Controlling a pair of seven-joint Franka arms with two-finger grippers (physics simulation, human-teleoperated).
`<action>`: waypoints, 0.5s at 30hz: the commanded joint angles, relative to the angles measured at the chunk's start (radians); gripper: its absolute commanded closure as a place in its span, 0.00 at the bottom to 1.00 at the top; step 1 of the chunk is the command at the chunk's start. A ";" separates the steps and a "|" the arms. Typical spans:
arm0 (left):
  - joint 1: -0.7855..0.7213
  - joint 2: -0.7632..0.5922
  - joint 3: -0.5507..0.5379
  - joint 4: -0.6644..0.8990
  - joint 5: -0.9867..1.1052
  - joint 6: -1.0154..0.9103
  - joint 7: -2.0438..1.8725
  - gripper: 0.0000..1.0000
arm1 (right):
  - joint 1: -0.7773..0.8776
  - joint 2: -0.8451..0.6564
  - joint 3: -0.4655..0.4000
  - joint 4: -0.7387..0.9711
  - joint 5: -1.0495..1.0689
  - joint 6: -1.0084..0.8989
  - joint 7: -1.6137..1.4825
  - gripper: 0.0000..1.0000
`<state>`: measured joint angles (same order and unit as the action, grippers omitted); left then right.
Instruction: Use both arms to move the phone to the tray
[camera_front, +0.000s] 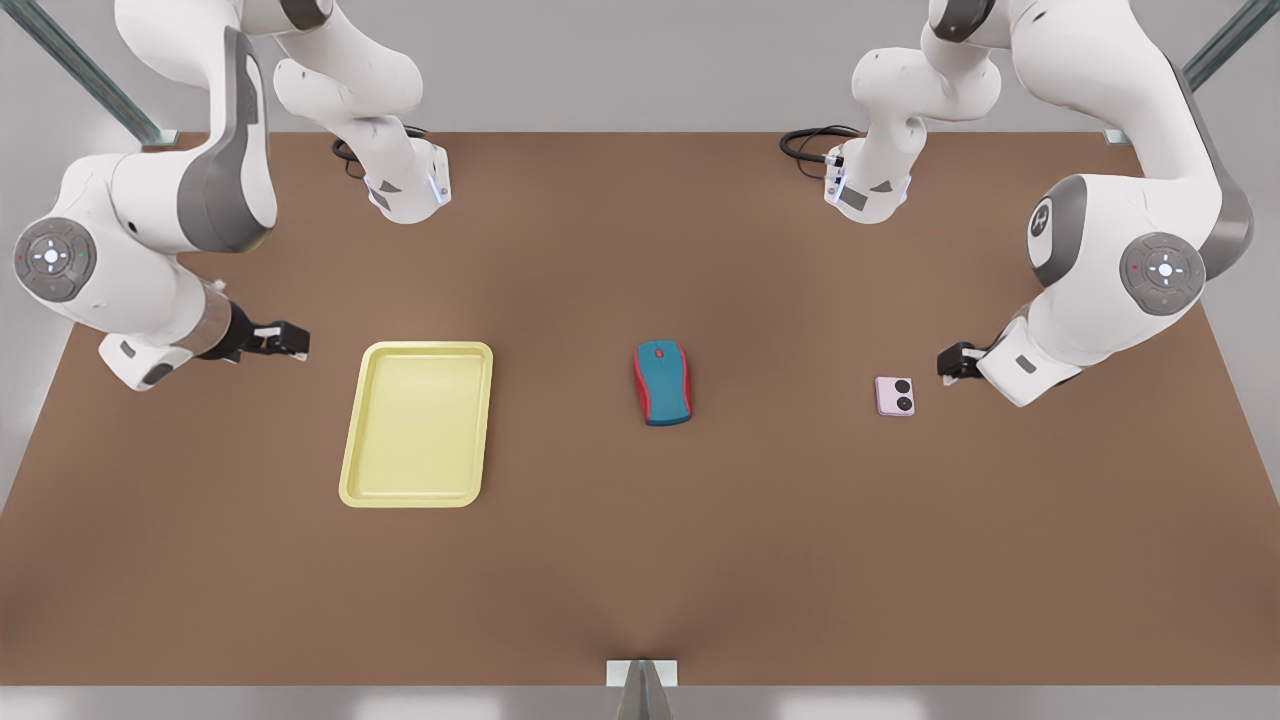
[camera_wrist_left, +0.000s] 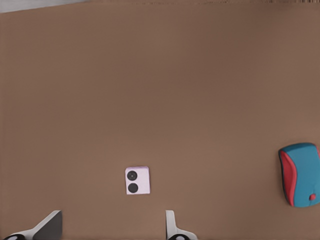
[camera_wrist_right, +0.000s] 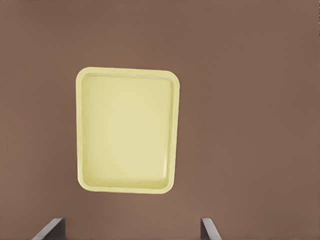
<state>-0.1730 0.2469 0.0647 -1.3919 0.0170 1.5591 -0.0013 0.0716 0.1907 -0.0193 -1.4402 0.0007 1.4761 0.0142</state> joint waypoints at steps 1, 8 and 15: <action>0.001 0.000 0.001 -0.001 0.001 0.010 0.003 0.00 | -0.007 0.007 -0.017 0.003 -0.002 0.021 0.056 0.00; 0.001 0.008 0.052 -0.406 -0.011 0.489 -0.005 0.00 | -0.006 0.039 -0.045 0.037 0.001 0.009 0.027 0.00; 0.001 -0.003 0.096 -0.803 -0.025 0.932 -0.008 0.00 | -0.021 0.039 -0.039 0.037 0.001 0.021 0.015 0.00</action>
<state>-0.1703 0.2460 0.1585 -2.1682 -0.0064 2.2013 -0.0036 0.0511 0.2308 -0.0590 -1.4036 0.0009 1.4890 0.0286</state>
